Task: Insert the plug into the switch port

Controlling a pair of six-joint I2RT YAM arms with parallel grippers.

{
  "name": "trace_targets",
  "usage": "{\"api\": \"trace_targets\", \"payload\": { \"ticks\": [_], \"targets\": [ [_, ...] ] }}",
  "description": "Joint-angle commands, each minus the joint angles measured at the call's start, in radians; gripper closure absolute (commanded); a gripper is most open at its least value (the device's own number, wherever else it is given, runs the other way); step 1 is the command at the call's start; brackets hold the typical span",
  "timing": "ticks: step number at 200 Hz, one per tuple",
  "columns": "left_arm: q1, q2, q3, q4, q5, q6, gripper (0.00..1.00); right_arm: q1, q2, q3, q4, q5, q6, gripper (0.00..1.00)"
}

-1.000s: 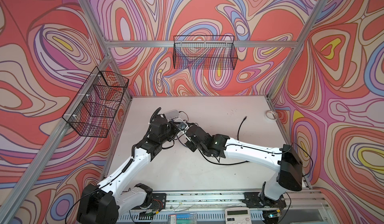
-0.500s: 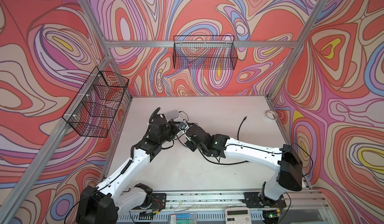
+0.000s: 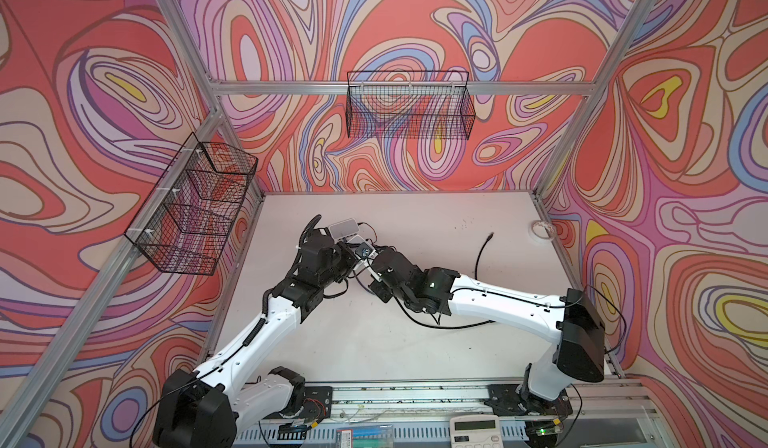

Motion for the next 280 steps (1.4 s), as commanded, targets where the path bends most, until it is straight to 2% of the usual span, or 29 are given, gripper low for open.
{"api": "trace_targets", "payload": {
  "ticks": [1,97,217,280],
  "targets": [
    [-0.006,0.001,0.030,0.045,-0.006,-0.015,1.00,0.003,-0.007,0.015,0.012,-0.015,0.014,1.00],
    [-0.006,-0.023,0.037,0.029,-0.011,-0.014,1.00,0.000,-0.031,-0.021,0.017,-0.002,0.017,1.00],
    [-0.006,-0.004,0.021,0.054,0.010,-0.029,1.00,-0.001,0.047,0.081,0.007,-0.015,0.000,1.00],
    [-0.006,-0.022,0.013,0.044,0.019,-0.023,1.00,0.000,0.044,0.075,0.024,-0.015,0.000,1.00]
  ]
}}
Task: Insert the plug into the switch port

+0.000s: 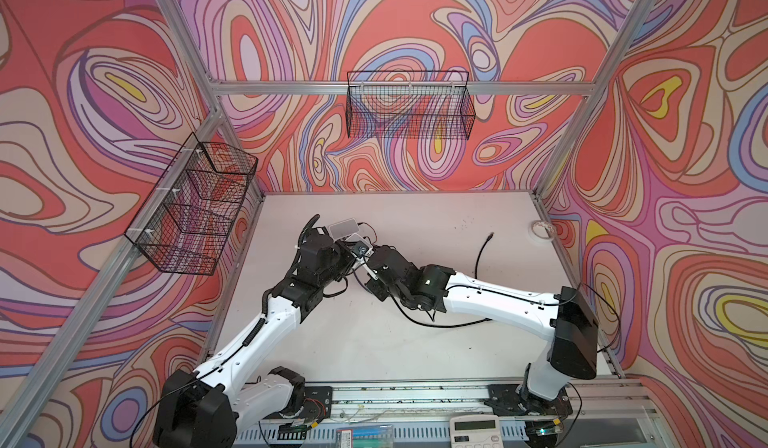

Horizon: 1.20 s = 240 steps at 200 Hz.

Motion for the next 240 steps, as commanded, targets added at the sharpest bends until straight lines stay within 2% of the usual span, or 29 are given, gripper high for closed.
{"api": "trace_targets", "payload": {
  "ticks": [1,81,125,158,199,240],
  "targets": [
    [-0.010,-0.018,0.012,0.031,0.044,-0.008,1.00,0.001,0.006,0.026,0.042,-0.006,-0.002,1.00],
    [-0.011,-0.033,-0.013,-0.057,0.094,-0.001,1.00,0.005,-0.001,0.076,0.196,0.079,-0.062,1.00],
    [-0.018,-0.007,0.010,-0.081,0.126,0.005,1.00,0.038,0.024,0.080,0.290,0.075,-0.174,1.00],
    [-0.020,0.006,0.026,-0.097,0.143,0.009,1.00,0.040,0.021,0.084,0.333,0.022,-0.235,1.00],
    [-0.027,0.014,0.032,-0.102,0.145,0.008,1.00,0.040,0.052,0.147,0.319,-0.004,-0.203,1.00],
    [-0.053,0.047,0.013,-0.045,0.159,-0.025,1.00,0.040,0.119,0.238,0.360,-0.099,-0.075,1.00]
  ]
}}
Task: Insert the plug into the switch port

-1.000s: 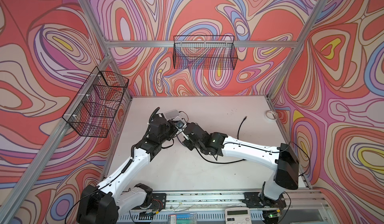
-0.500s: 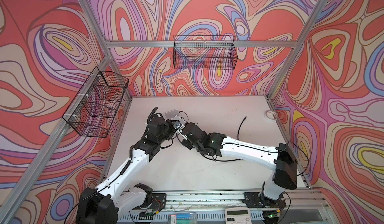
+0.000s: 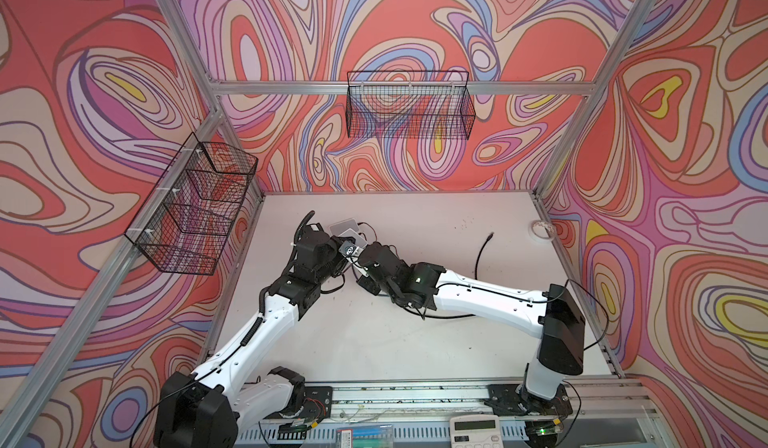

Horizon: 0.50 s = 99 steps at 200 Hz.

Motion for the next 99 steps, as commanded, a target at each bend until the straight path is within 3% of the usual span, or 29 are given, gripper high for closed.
{"api": "trace_targets", "payload": {
  "ticks": [1,99],
  "targets": [
    [-0.072,0.038,-0.012,-0.029,0.212,-0.023,1.00,0.023,0.030,0.117,0.339,-0.162,0.070,1.00],
    [-0.084,-0.045,-0.100,-0.027,0.258,-0.047,1.00,0.006,-0.004,0.052,0.524,-0.138,0.074,1.00]
  ]
}}
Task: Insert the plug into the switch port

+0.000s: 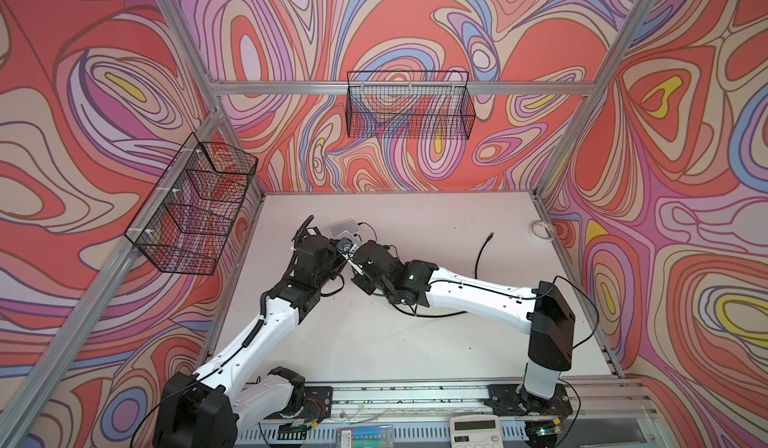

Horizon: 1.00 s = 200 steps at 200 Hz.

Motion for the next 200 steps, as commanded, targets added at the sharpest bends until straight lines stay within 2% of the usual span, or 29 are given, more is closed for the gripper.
{"api": "trace_targets", "payload": {
  "ticks": [1,54,90,109,125,178,200],
  "targets": [
    [-0.084,-0.018,-0.040,-0.070,0.303,-0.033,1.00,0.015,-0.040,0.029,0.514,-0.090,0.008,1.00],
    [-0.084,-0.024,-0.078,0.017,0.369,-0.080,1.00,0.013,-0.045,-0.031,0.663,-0.092,0.002,1.00],
    [-0.084,-0.038,-0.069,-0.004,0.403,-0.077,1.00,0.012,-0.034,-0.032,0.713,-0.115,-0.038,1.00],
    [-0.085,-0.042,-0.065,-0.018,0.407,-0.064,1.00,0.010,-0.012,0.003,0.708,-0.141,-0.040,1.00],
    [-0.084,-0.029,-0.060,-0.022,0.418,-0.056,1.00,0.011,0.012,0.056,0.667,-0.213,-0.020,1.00],
    [-0.096,0.018,-0.058,0.023,0.449,-0.047,1.00,0.013,0.039,0.116,0.662,-0.285,0.011,1.00],
    [-0.098,0.030,-0.061,0.046,0.461,-0.051,1.00,0.015,0.054,0.122,0.682,-0.275,0.005,1.00]
  ]
}}
